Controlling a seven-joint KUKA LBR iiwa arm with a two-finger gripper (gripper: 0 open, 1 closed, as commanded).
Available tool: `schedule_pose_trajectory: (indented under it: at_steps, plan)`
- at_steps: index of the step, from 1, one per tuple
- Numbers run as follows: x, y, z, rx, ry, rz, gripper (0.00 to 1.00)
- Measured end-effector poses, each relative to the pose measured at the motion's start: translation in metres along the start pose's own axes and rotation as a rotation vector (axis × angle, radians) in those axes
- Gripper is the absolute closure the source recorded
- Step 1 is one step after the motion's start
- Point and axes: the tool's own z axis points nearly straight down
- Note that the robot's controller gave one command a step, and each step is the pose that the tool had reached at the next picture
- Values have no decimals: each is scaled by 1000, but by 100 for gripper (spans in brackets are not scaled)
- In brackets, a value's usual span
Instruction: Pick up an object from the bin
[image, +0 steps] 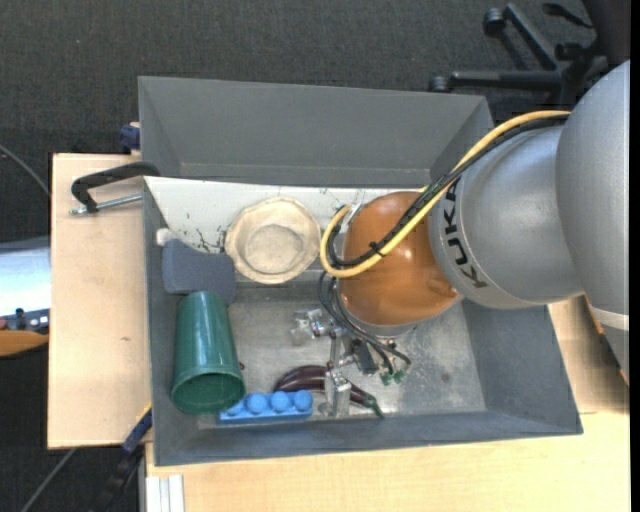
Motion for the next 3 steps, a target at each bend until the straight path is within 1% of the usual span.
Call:
schedule_pose_trajectory:
  at_steps: [1,2,3]
  plan:
    - [-2,3,34,0,-7,-19,0]
    - [-12,-20,32,-1,-5,-16,100]
    - [-12,-20,32,-1,-5,-16,100]
